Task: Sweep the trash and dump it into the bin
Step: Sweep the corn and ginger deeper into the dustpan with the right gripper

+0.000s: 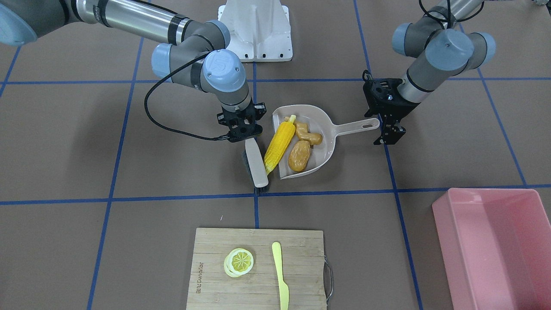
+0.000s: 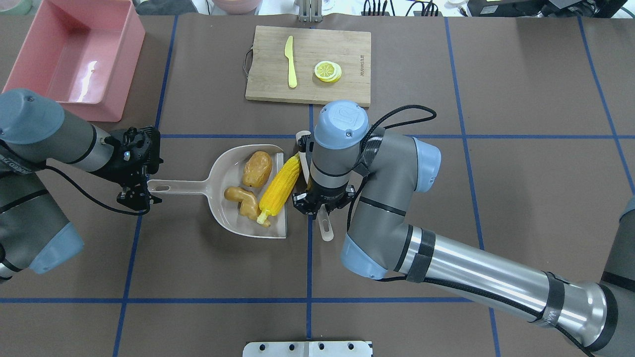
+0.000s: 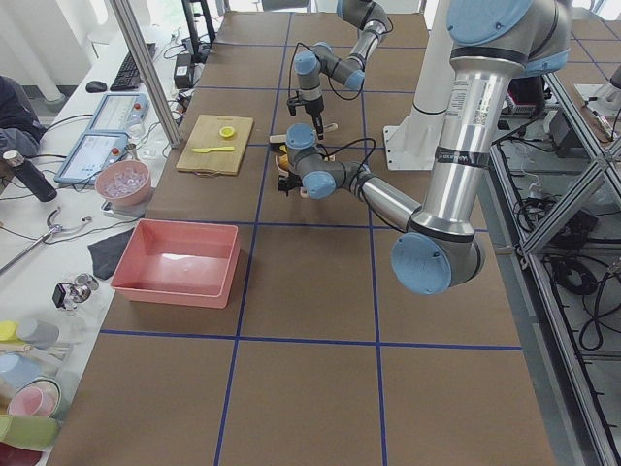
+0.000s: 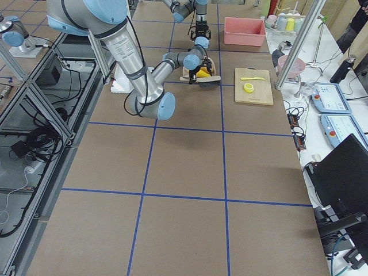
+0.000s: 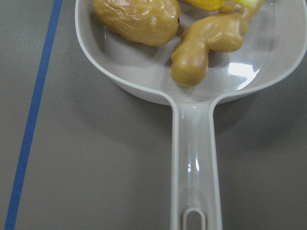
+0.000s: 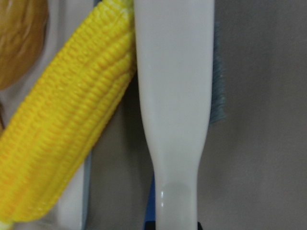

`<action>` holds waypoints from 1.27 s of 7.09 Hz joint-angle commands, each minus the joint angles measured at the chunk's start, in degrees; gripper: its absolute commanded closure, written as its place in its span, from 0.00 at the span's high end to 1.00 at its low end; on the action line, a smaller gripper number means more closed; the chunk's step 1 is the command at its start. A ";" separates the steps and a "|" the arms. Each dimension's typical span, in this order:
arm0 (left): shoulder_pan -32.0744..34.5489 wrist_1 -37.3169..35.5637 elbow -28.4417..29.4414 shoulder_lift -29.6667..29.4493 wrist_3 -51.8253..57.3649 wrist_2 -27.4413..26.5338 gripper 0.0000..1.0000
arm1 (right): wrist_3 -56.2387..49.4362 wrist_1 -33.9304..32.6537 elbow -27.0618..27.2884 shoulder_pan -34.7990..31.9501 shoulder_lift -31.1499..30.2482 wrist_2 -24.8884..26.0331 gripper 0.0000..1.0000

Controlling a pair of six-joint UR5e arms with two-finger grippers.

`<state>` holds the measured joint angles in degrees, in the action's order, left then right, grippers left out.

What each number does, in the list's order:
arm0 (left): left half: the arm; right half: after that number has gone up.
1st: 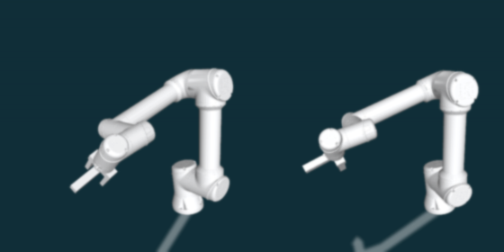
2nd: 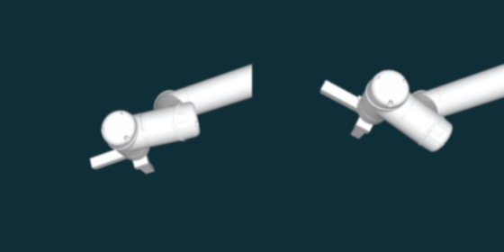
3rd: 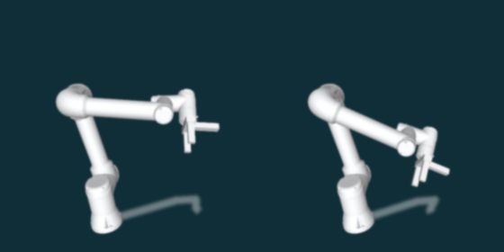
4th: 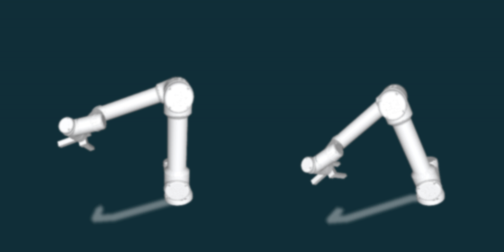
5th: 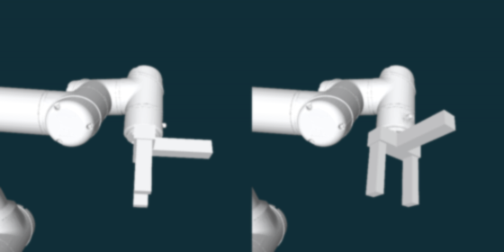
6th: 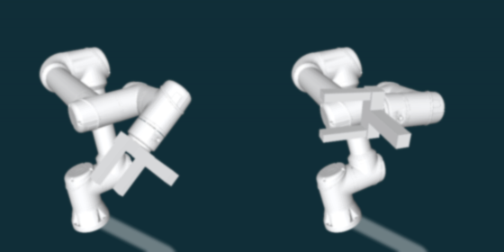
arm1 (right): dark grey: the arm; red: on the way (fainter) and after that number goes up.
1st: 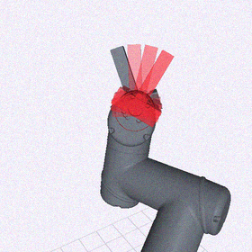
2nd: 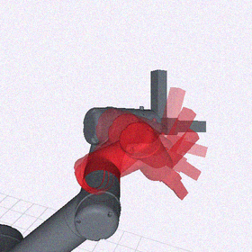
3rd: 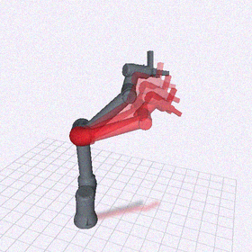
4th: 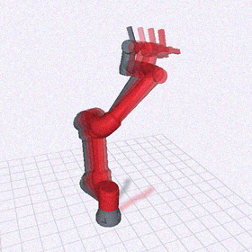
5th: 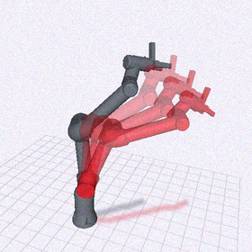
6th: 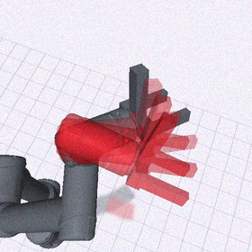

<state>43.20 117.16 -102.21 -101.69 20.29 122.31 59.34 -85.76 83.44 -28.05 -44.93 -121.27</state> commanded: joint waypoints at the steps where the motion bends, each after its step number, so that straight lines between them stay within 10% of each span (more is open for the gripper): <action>1: 0.04 0.08 -0.10 0.00 0.10 -0.06 0.97 | 3.40 0.50 0.05 1.60 1.24 0.07 0.00; 9: 0.04 -0.09 0.08 0.18 0.10 -0.32 0.97 | 12.19 2.78 0.32 3.62 3.62 0.07 0.00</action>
<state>43.23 117.10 -102.22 -101.54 20.39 122.00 70.05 -83.34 83.66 -24.44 -41.55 -121.07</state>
